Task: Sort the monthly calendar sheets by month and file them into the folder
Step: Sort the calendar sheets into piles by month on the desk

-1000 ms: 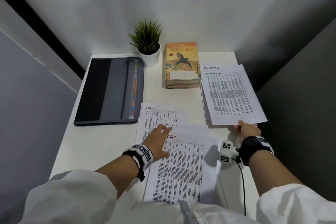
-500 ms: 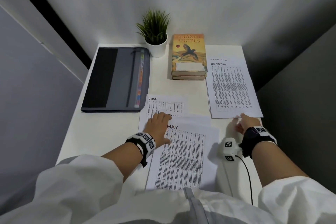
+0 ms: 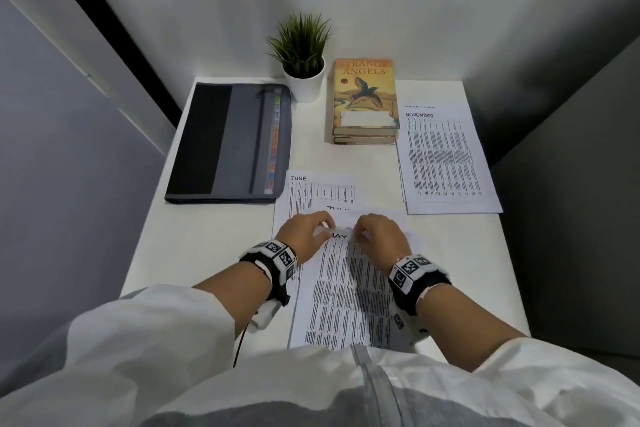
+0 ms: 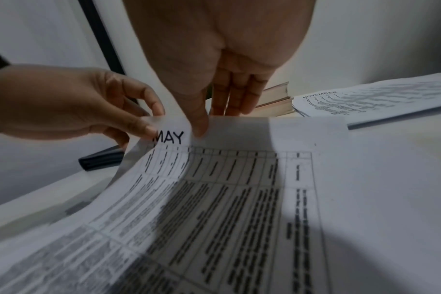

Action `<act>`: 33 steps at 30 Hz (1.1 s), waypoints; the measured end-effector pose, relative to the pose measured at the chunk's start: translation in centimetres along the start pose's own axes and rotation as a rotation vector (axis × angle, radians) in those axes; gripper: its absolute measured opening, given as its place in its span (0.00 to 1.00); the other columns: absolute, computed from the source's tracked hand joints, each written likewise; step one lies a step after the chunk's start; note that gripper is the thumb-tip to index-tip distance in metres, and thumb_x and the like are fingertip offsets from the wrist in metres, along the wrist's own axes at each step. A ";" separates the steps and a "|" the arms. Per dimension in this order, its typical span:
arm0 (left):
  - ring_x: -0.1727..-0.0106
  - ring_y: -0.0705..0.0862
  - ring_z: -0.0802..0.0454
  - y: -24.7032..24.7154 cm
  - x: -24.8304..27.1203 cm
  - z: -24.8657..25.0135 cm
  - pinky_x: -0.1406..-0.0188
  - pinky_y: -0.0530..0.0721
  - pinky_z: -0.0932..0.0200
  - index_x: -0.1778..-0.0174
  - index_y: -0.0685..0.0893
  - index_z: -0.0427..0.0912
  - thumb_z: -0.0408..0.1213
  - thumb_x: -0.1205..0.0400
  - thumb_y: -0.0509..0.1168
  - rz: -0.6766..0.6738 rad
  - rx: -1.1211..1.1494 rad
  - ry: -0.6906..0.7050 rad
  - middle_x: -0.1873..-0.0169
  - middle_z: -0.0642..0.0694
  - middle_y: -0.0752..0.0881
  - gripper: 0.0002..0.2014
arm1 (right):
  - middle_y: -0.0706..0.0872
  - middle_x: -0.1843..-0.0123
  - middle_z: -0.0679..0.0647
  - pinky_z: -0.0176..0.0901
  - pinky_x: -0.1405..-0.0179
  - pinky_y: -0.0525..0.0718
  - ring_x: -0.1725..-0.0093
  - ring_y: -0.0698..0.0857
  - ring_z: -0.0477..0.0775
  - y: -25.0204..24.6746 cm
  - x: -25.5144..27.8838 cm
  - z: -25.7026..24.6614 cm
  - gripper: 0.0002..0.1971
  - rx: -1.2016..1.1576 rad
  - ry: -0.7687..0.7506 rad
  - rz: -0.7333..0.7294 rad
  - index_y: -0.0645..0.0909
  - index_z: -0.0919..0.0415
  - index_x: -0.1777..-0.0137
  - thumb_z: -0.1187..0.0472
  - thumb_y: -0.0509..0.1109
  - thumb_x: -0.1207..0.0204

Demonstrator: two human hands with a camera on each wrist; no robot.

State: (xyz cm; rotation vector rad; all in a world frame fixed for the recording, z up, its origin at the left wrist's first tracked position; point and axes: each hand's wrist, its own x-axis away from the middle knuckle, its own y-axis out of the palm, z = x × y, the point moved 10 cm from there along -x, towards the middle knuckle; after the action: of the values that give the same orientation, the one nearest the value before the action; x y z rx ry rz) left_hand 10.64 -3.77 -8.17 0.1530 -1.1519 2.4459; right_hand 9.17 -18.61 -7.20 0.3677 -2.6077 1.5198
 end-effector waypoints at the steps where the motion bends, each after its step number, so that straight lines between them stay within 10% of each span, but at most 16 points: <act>1: 0.66 0.84 0.51 0.0 0.1 -0.1 0.64 0.84 0.56 0.53 0.83 0.57 0.46 0.19 0.66 0.002 0.013 0.004 0.59 0.52 0.88 0.01 | 0.85 0.56 0.54 0.48 0.58 0.78 0.53 0.82 0.57 0.0 0.3 0.0 0.06 0.025 -0.006 0.006 0.83 0.61 0.56 0.64 0.65 0.22; 6: 0.53 0.82 0.56 0.1 0.1 -0.9 0.56 0.78 0.60 0.56 0.86 0.50 0.57 0.17 0.62 -0.002 0.106 -0.051 0.56 0.53 0.86 0.16 | 0.82 0.50 0.57 0.50 0.55 0.80 0.49 0.78 0.59 -0.1 1.7 -0.7 0.03 0.034 -0.121 0.061 0.83 0.65 0.59 0.67 0.70 0.26; 14: 0.53 0.79 0.55 0.4 0.0 -1.0 0.57 0.74 0.70 0.59 0.84 0.45 0.35 0.24 0.73 -0.042 0.085 -0.044 0.53 0.50 0.81 0.03 | 0.77 0.70 0.56 0.51 0.62 0.75 0.65 0.75 0.55 0.6 2.6 0.5 0.21 -0.091 -0.011 0.023 0.75 0.63 0.70 0.52 0.61 0.17; 21: 0.42 0.81 0.55 0.7 0.0 -0.6 0.40 0.76 0.56 0.65 0.88 0.49 0.40 0.27 0.77 -0.088 0.139 -0.043 0.48 0.53 0.82 0.04 | 0.83 0.61 0.49 0.47 0.52 0.77 0.57 0.80 0.52 0.6 2.5 0.0 0.08 -0.016 -0.033 0.001 0.86 0.52 0.46 0.55 0.68 0.22; 28: 0.61 0.80 0.60 0.3 -0.1 -1.3 0.59 0.80 0.61 0.56 0.87 0.52 0.40 0.20 0.70 -0.007 0.285 -0.099 0.55 0.55 0.83 0.01 | 0.82 0.63 0.47 0.48 0.55 0.77 0.57 0.77 0.50 0.7 2.9 0.0 0.06 -0.093 -0.042 -0.006 0.81 0.55 0.65 0.56 0.72 0.29; 33: 0.65 0.77 0.57 0.4 -0.4 -2.5 0.61 0.79 0.64 0.52 0.85 0.49 0.33 0.21 0.71 0.018 0.284 -0.179 0.63 0.52 0.79 0.06 | 0.81 0.71 0.44 0.43 0.60 0.77 0.68 0.81 0.47 1.1 3.2 1.0 0.05 -0.272 0.044 -0.005 0.79 0.51 0.60 0.55 0.64 0.24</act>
State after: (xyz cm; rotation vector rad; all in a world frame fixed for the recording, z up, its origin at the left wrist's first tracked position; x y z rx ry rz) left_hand 11.04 -2.21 -10.22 0.4563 -0.8698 2.6450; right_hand 5.82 -19.52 -7.95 0.3094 -2.7252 1.1351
